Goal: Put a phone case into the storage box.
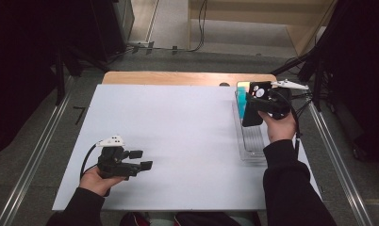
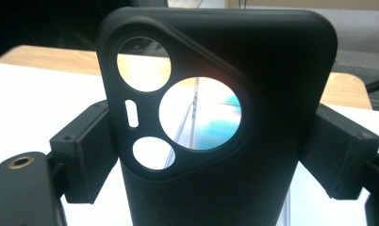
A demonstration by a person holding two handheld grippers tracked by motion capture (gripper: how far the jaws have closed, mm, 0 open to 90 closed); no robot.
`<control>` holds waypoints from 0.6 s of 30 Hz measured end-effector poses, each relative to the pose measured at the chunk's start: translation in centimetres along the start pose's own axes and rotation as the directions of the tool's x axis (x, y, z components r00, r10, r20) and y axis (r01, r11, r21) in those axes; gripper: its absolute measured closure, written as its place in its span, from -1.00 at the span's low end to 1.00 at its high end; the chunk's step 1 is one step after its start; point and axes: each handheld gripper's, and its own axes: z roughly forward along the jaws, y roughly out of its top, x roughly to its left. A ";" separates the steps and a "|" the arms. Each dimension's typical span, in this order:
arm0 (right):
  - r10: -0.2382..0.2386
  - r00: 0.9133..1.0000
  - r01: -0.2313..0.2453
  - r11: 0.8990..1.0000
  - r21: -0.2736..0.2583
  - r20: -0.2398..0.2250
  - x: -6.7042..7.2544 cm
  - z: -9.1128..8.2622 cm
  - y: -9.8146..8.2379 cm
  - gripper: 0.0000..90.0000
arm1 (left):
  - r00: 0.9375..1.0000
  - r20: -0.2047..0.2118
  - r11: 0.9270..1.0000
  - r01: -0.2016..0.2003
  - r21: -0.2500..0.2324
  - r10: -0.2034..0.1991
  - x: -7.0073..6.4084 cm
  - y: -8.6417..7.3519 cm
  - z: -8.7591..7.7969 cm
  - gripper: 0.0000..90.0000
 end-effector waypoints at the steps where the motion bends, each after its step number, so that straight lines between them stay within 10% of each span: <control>1: -0.007 1.000 0.007 1.000 0.006 0.013 0.0 0.5 -0.1 -0.74 | 1.000 0.001 1.000 0.000 0.000 0.000 0.0 0.0 0.0 -0.31; 18: 0.040 0.994 -0.045 0.998 0.049 0.107 -1.1 6.9 0.1 -0.73 | 1.000 0.008 1.000 -0.002 -0.003 0.002 0.1 0.2 0.2 -0.31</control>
